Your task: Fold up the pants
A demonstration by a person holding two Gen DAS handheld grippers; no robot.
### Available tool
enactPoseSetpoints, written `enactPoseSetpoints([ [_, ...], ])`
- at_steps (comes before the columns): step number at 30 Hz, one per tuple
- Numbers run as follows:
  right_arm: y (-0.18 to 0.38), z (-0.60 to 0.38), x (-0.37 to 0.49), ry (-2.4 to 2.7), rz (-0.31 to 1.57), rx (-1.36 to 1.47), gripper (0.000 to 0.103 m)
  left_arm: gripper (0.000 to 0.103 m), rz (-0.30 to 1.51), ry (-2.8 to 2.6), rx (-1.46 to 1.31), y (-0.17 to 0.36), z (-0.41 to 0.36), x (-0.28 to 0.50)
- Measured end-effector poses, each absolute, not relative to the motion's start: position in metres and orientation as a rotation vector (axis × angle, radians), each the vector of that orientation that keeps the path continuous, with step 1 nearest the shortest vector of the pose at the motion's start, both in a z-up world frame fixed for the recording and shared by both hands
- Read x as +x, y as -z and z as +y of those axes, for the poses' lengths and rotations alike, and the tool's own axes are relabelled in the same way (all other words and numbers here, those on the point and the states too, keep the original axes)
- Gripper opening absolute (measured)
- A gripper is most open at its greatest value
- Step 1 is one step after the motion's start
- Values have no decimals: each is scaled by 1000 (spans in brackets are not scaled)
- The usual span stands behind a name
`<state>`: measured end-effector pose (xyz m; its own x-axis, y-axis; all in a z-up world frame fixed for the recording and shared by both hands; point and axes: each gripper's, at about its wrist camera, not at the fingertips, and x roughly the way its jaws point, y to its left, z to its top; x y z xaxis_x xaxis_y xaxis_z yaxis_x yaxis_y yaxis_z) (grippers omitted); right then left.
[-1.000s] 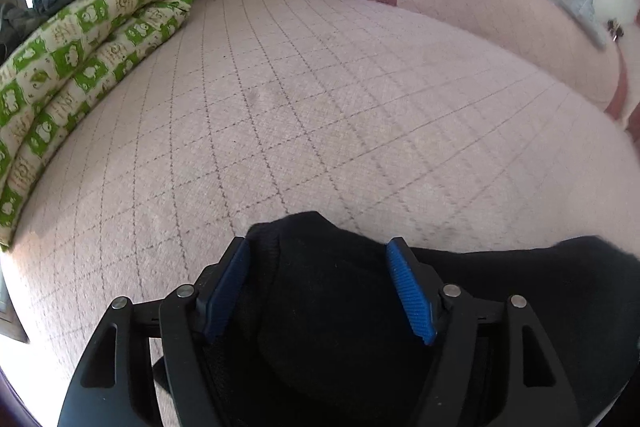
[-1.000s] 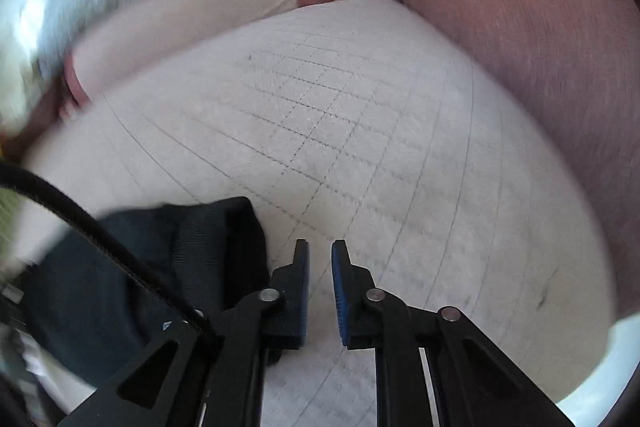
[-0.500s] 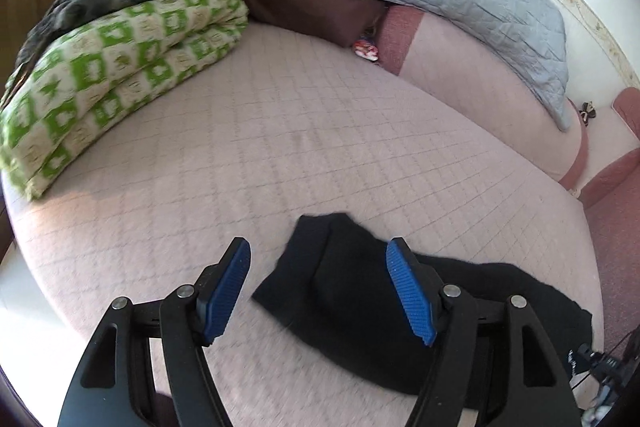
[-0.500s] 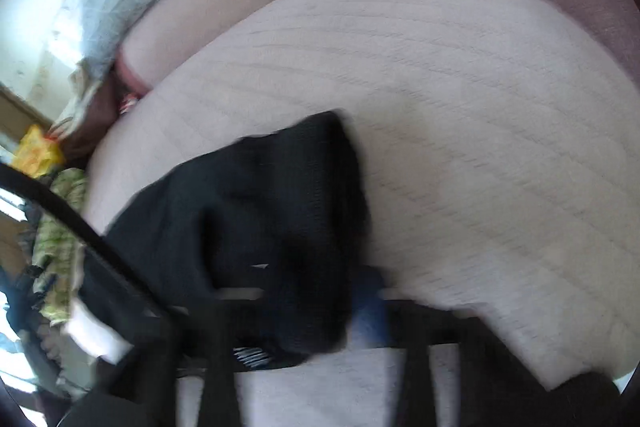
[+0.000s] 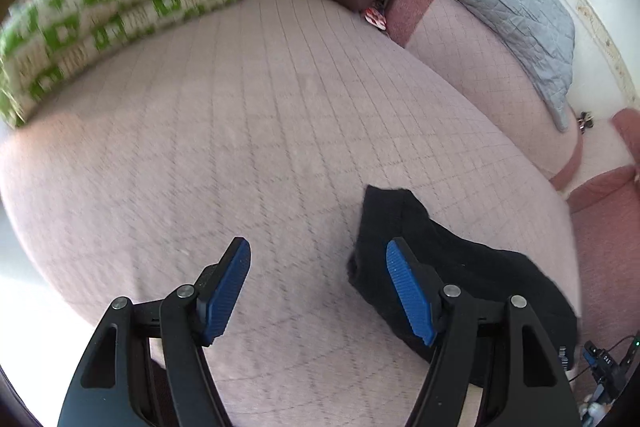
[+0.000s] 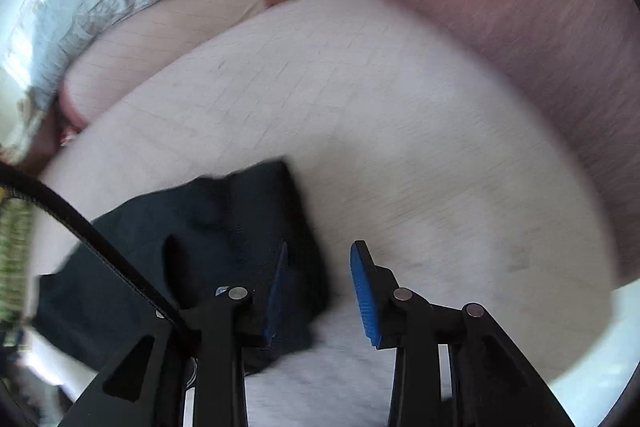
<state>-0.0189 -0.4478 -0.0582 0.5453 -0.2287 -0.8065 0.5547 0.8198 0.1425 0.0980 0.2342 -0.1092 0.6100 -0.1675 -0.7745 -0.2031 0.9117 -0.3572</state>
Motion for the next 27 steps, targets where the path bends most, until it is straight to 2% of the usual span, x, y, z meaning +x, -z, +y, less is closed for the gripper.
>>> enactPoseSetpoints([
  [2, 30, -433, -24, 486, 813, 371, 54, 71, 940, 36, -480, 121, 229, 104],
  [5, 7, -401, -10, 325, 785, 349, 54, 72, 962, 123, -536, 141, 217, 114],
  [9, 5, -334, 42, 3, 834, 355, 54, 72, 944, 177, -534, 151, 199, 132],
  [10, 8, -321, 54, -52, 851, 346, 54, 45, 949, 202, -516, 151, 193, 135],
  [11, 9, -299, 72, -133, 867, 334, 54, 29, 977, 228, -507, 152, 187, 138],
  [12, 10, -274, 91, -217, 886, 313, 54, 24, 995, 246, -507, 153, 184, 138],
  [18, 38, -132, 190, -537, 1049, 179, 58, 26, 928, 261, -546, 143, 189, 103],
  [20, 54, -86, 215, -616, 1113, 117, 60, 30, 927, 238, -549, 145, 194, 94],
  [23, 74, -31, 237, -654, 1175, -6, 63, 42, 928, 228, -567, 152, 201, 90],
  [27, 102, 32, 251, -713, 1264, -182, 67, 44, 911, 249, -652, 158, 216, 87],
])
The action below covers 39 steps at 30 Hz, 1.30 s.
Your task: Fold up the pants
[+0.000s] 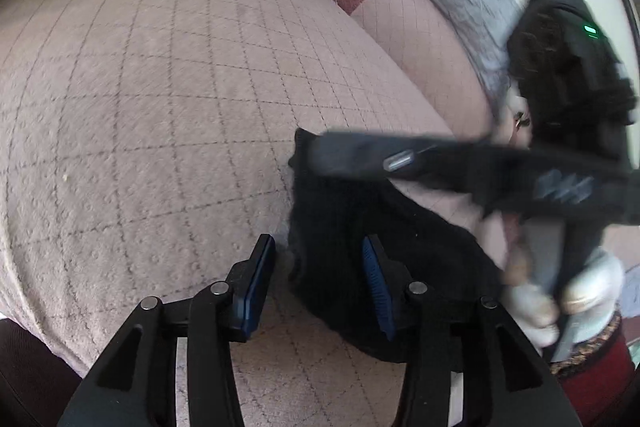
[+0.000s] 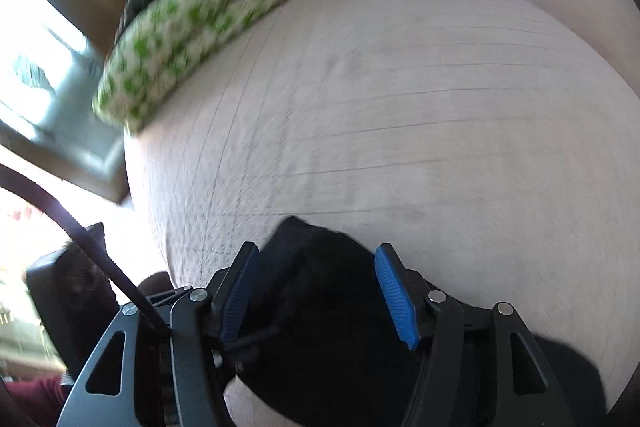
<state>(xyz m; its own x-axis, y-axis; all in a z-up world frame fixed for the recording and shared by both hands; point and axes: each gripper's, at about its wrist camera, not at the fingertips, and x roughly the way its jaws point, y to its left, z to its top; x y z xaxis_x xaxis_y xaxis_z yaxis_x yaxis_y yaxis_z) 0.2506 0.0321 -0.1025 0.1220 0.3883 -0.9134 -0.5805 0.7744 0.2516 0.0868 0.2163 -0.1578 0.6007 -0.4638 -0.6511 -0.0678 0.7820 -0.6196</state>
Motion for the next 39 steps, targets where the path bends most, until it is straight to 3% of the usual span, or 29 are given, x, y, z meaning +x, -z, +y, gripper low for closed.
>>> enactPoseSetpoints([
  [2, 118, 47, 250, -699, 1279, -279, 75, 45, 899, 255, -673, 160, 220, 85],
  [4, 133, 61, 248, -658, 1274, -392, 77, 45, 895, 252, -685, 163, 219, 84],
  [6, 148, 67, 246, -610, 1285, -460, 58, 46, 889, 243, -683, 165, 219, 81],
  [7, 148, 68, 245, -606, 1273, -464, 55, 46, 878, 235, -677, 165, 216, 81],
  [8, 144, 66, 244, -596, 1265, -458, 36, 45, 876, 232, -668, 165, 211, 83],
  [9, 141, 61, 244, -579, 1261, -448, 28, 41, 884, 238, -654, 163, 208, 83],
  [10, 136, 55, 245, -579, 1254, -409, 27, 14, 895, 265, -660, 161, 204, 85],
  [11, 132, 50, 243, -580, 1247, -379, 26, 11, 913, 315, -691, 161, 201, 88],
  [17, 77, -2, 215, -579, 1132, -225, 25, 11, 862, 399, -666, 118, 164, 76],
  [23, 26, -88, 184, -550, 1011, 0, 25, 11, 846, 530, -528, 83, 79, 66],
  [26, 26, -142, 162, -485, 977, 105, 27, 13, 894, 575, -441, 89, 28, 62],
  [29, 39, -198, 142, -366, 977, 185, 38, 17, 947, 614, -350, 94, -9, 48],
  [32, 54, -261, 121, -160, 982, 222, 40, 29, 954, 648, -302, 89, -12, 30],
  [34, 48, -291, 103, -73, 948, 259, 41, 43, 935, 639, -291, 80, -4, 19],
  [39, 6, -295, 71, -109, 812, 321, 41, 48, 957, 475, -309, 84, 32, 41],
])
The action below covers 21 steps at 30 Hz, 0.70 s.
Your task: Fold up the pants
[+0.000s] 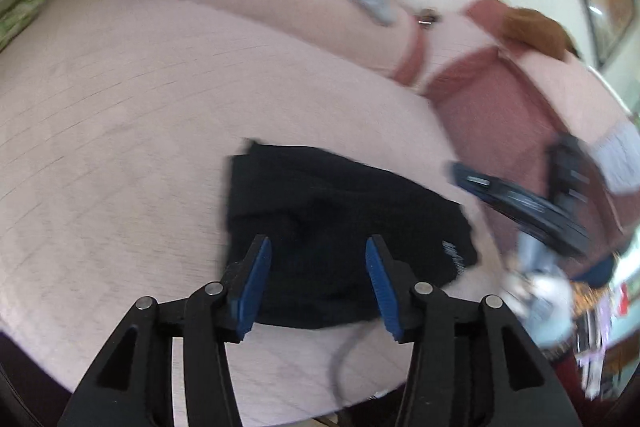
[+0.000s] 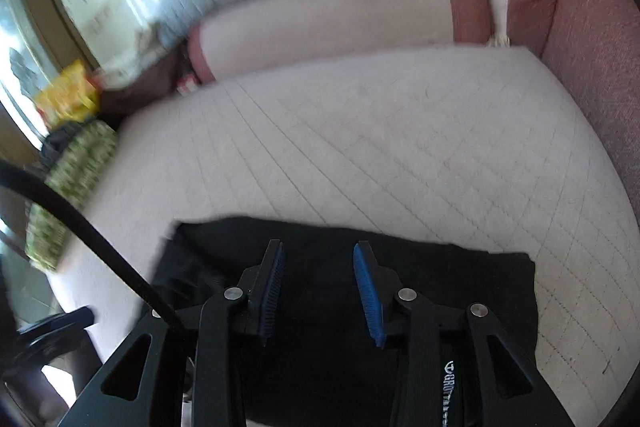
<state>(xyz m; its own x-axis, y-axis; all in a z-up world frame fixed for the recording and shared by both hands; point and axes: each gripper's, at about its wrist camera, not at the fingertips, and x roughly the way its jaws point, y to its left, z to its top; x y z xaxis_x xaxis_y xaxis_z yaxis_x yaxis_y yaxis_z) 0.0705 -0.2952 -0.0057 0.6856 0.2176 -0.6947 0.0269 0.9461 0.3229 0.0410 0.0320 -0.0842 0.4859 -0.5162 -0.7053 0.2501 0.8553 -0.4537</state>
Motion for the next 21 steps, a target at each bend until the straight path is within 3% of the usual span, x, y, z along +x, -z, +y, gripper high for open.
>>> enactPoseSetpoints([
  [4, 18, -251, 79, -268, 857, 363, 41, 51, 1026, 389, -336, 116, 49, 64],
  [7, 34, -212, 99, -266, 898, 213, 56, 52, 1078, 375, -291, 139, 32, 85],
  [8, 38, -199, 108, -282, 911, 174, 57, 52, 1091, 377, -263, 144, 25, 88],
  [13, 51, -147, 155, -376, 995, -11, 61, 28, 1079, 369, -198, 152, 10, 71],
  [17, 81, -119, 188, -446, 1082, -110, 62, 26, 1072, 364, -272, 153, 23, 64],
  [18, 89, -112, 196, -447, 1099, -142, 53, 25, 1069, 361, -283, 154, 24, 64],
  [19, 96, -105, 199, -439, 1118, -167, 35, 23, 1065, 355, -291, 155, 26, 62],
  [20, 102, -100, 205, -402, 1161, -211, 10, 22, 1062, 353, -294, 155, 26, 61],
  [21, 102, -102, 207, -383, 1153, -220, 10, 21, 1058, 355, -293, 153, 29, 57],
])
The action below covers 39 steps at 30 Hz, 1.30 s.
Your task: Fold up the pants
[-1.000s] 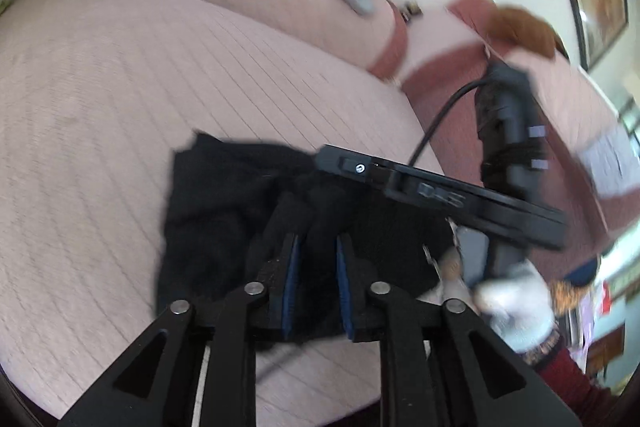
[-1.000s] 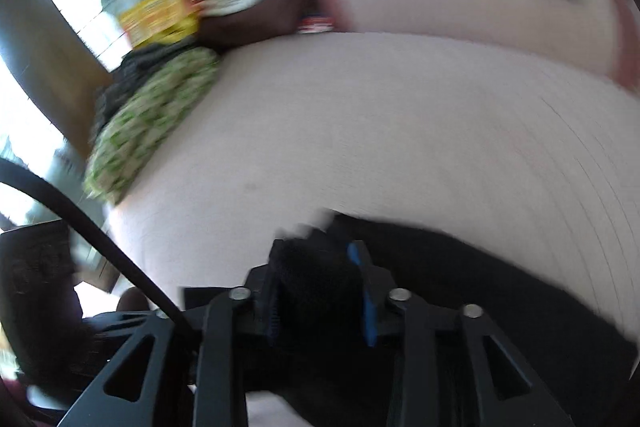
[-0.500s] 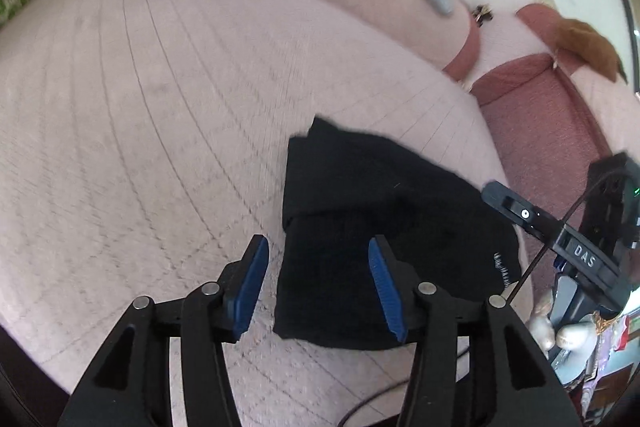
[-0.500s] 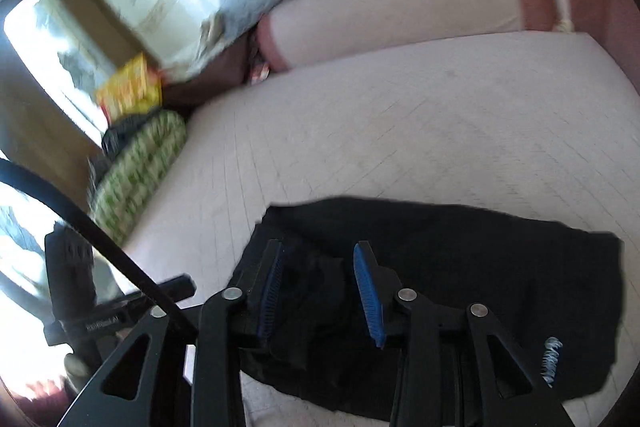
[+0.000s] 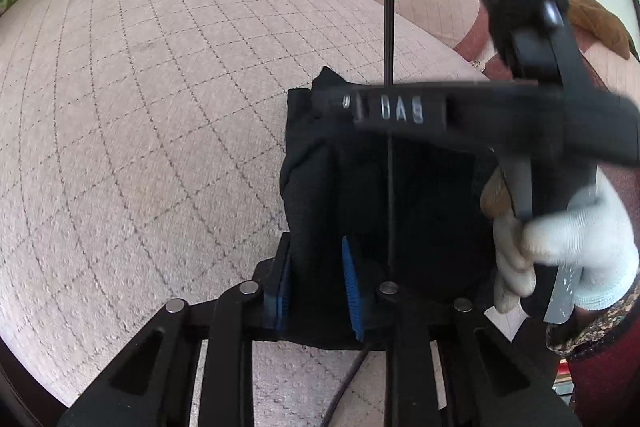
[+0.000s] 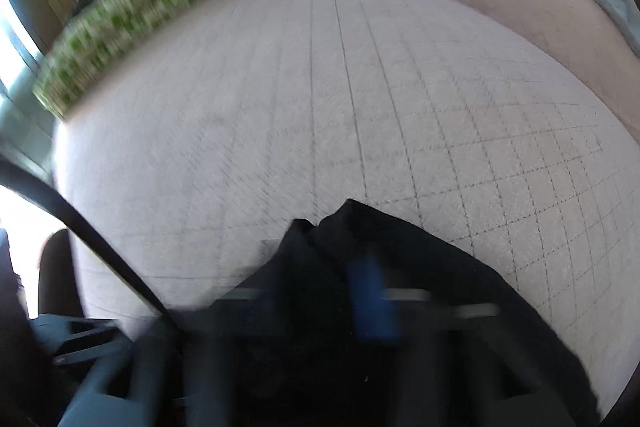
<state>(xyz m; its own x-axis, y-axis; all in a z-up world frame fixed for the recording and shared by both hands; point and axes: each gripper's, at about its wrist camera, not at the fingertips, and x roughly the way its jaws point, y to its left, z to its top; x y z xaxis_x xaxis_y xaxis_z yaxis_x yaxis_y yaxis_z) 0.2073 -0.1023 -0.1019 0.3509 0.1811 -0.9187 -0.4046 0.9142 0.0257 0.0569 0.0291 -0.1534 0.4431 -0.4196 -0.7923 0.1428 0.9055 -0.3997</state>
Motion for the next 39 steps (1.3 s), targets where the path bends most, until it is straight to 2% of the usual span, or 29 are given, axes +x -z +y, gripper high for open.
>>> enactPoseSetpoints([
  [6, 86, -141, 240, -76, 1075, -202, 10, 21, 1022, 341, -199, 152, 17, 45],
  [8, 74, -148, 233, -148, 1049, -150, 14, 21, 1012, 342, -205, 152, 18, 42],
  [10, 60, -143, 218, -332, 1042, -89, 24, 21, 1003, 346, -228, 153, 21, 38],
  [11, 55, -134, 212, -428, 1049, -92, 39, 21, 999, 348, -237, 153, 23, 35],
  [12, 52, -123, 209, -492, 1051, -125, 46, 21, 993, 348, -247, 153, 24, 33],
  [17, 85, -90, 229, -542, 1190, -262, 46, 21, 989, 349, -274, 154, 36, 26],
  [19, 104, -81, 236, -530, 1250, -311, 33, 21, 997, 354, -290, 153, 42, 23],
  [20, 114, -77, 235, -532, 1290, -341, 9, 20, 1000, 355, -289, 153, 44, 22],
  [21, 117, -74, 231, -517, 1287, -383, 7, 17, 1001, 356, -284, 153, 46, 20],
  [24, 110, -69, 225, -484, 1281, -419, 3, 13, 1009, 362, -288, 152, 53, 13],
  [29, 88, -71, 243, -370, 1200, -366, 1, 12, 1005, 355, -283, 151, 48, 12],
  [33, 98, -72, 250, -257, 1159, -432, 0, 12, 1007, 352, -276, 150, 32, 12],
  [36, 93, -97, 247, -257, 1142, -294, 1, 12, 1014, 364, -300, 148, 26, 17],
  [37, 87, -105, 243, -272, 1136, -237, 2, 12, 1020, 373, -318, 154, 35, 28],
  [39, 67, -138, 220, -257, 1103, -73, 34, 13, 1030, 382, -335, 151, 43, 29],
])
